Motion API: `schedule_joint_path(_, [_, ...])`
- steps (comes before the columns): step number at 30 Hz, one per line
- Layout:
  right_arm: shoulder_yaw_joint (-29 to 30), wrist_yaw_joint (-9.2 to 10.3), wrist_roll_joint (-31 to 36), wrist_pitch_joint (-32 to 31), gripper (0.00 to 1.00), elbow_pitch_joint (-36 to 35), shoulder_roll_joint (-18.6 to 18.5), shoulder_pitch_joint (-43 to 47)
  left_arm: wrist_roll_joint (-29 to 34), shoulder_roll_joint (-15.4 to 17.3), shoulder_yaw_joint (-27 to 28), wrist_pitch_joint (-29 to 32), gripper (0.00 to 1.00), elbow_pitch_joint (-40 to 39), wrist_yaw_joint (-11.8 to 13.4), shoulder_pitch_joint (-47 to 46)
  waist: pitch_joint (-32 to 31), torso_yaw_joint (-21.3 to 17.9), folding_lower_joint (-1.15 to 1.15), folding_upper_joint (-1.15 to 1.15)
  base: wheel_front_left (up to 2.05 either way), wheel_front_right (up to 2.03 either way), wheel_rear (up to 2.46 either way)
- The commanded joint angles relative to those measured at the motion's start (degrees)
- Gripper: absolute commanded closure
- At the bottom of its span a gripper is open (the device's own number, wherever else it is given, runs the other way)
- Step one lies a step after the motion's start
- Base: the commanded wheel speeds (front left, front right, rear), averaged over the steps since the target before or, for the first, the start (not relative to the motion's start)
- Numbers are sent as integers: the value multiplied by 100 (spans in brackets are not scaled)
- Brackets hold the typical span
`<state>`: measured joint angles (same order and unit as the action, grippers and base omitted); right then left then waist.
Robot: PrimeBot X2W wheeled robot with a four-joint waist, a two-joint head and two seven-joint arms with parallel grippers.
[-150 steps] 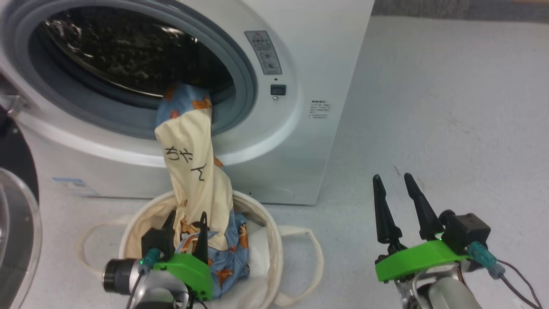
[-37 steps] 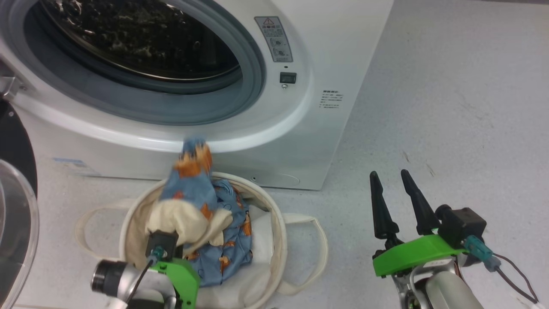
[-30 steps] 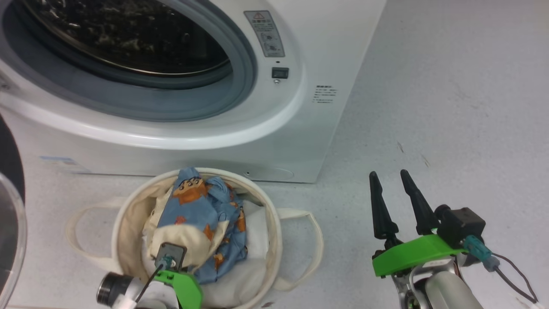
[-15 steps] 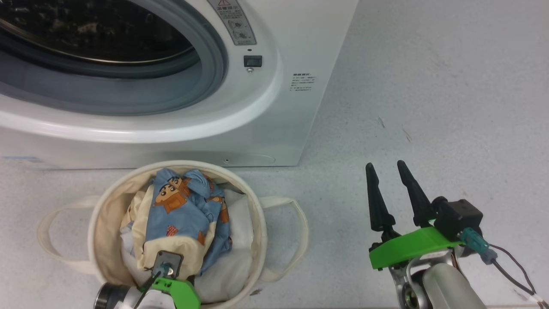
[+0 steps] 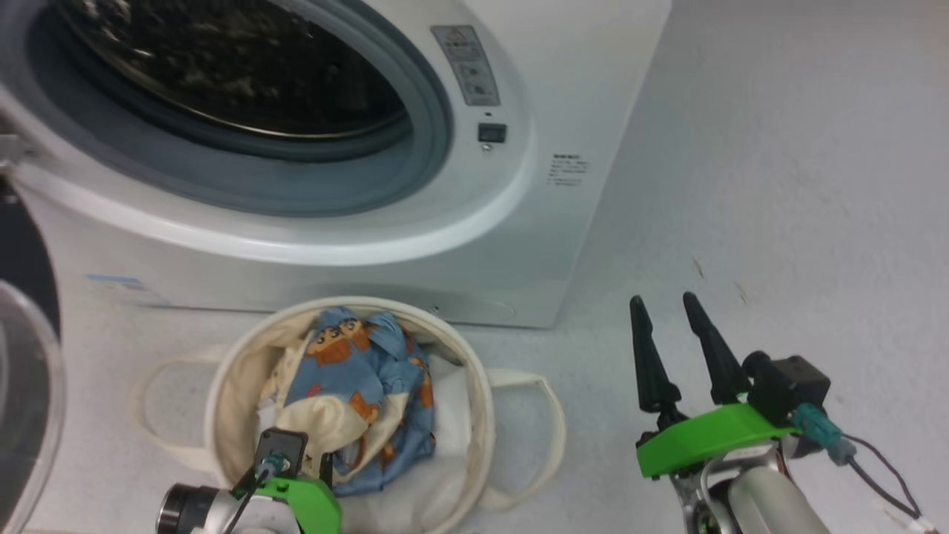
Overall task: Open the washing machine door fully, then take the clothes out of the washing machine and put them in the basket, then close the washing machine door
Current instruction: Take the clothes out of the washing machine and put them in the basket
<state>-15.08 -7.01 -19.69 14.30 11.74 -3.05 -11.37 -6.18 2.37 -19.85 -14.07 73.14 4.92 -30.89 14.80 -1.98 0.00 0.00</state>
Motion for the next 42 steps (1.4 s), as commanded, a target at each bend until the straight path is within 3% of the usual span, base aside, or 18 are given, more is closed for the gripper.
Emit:
schedule_joint_path(1, [-162,-47,-44,70,0,-123,17,66,-75,129,162,-77,0,-110,-36,-91,-276,224,0,0,0,0,0])
schedule_joint_path(4, [-173,-47,-81,70,0,-102,17,150,-154,114,184,-87,0,-232,-90,-86,-486,341,0,0,0,0,0])
schedule_joint_path(10, [-125,-47,-133,70,0,-69,17,349,-322,176,367,-91,0,-1275,-110,176,-807,512,0,0,0,0,0])
schedule_joint_path(17, [-129,-47,-160,70,0,-124,17,469,-277,370,634,-92,0,-3109,63,789,-957,566,0,0,0,0,0])
schedule_joint_path(23, [-167,-47,-182,70,0,-449,17,552,-383,288,977,-92,0,-4579,-70,1491,-1055,503,0,0,0,0,0])
schedule_joint_path(30, [-107,-47,-112,70,0,-694,17,640,-218,136,1416,-93,0,-5933,37,2144,-1062,347,0,0,0,0,0])
schedule_joint_path(42, [-15,-47,-113,70,0,-690,17,669,-66,58,1544,-93,0,-5992,39,2414,-999,259,0,0,0,0,0])
